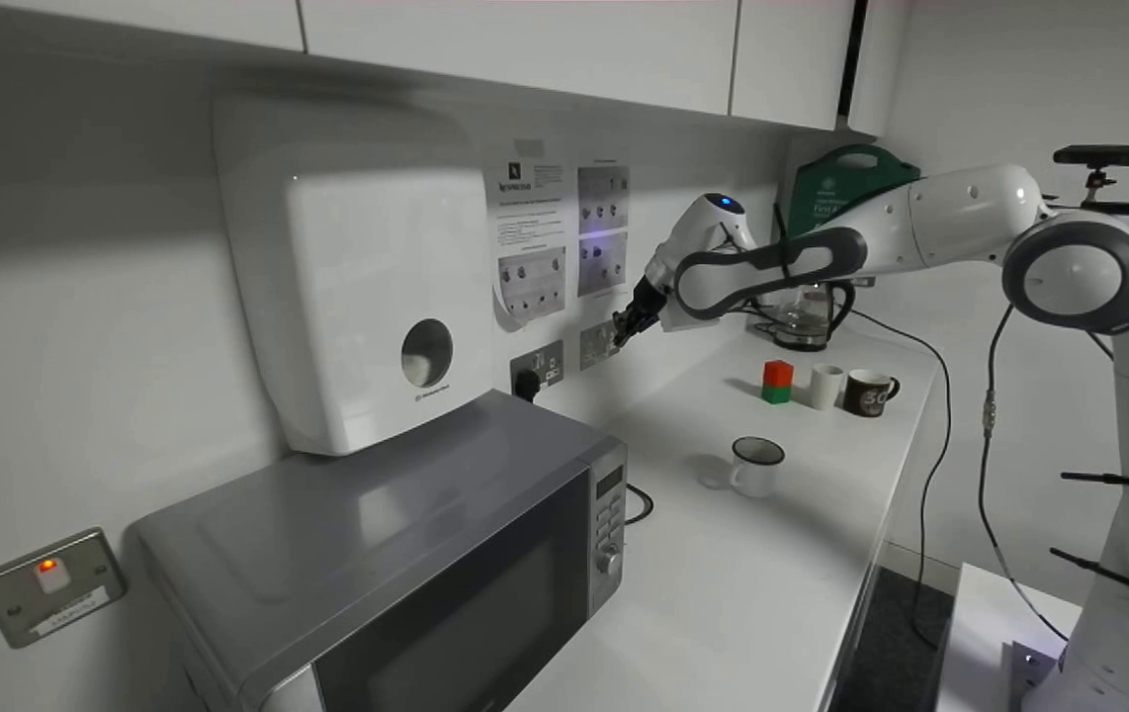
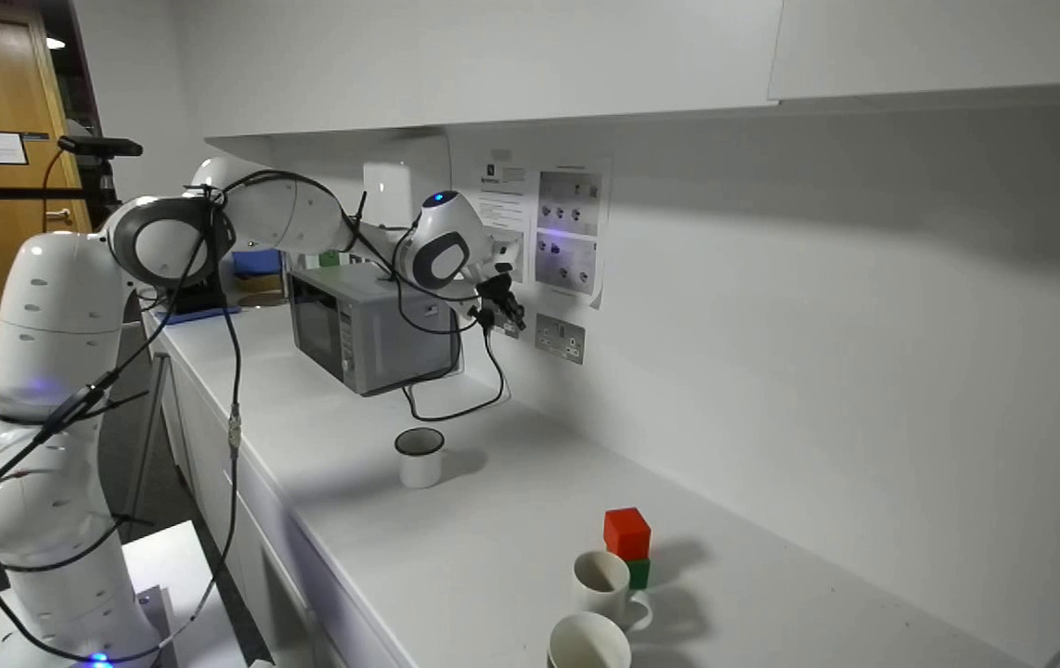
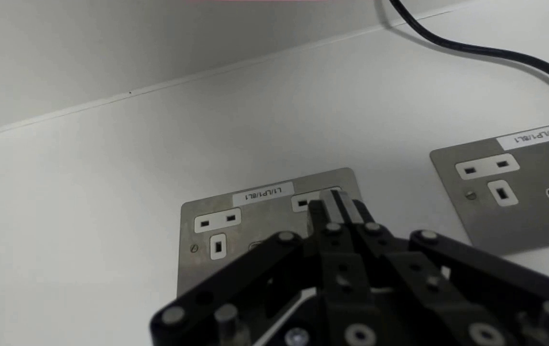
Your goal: Flip the switch on the socket
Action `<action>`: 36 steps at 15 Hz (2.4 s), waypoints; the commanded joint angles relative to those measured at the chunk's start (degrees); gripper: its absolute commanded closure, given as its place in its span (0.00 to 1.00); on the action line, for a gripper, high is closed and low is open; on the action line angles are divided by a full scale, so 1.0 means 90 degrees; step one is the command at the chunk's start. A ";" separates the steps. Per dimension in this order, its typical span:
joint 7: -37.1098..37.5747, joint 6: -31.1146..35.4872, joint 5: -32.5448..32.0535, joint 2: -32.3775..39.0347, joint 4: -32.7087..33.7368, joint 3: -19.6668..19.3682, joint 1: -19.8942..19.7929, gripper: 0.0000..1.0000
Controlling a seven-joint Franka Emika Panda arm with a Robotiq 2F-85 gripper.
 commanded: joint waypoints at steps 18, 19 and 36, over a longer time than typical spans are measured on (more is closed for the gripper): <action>-0.0279 -0.0643 0.0017 0.1167 0.1811 -0.0251 -0.0018 1.00; -0.0290 -0.0637 0.0018 0.1220 0.1866 -0.0250 -0.0022 1.00; -0.0486 -0.0597 0.0024 0.1469 0.2091 -0.0253 -0.0088 1.00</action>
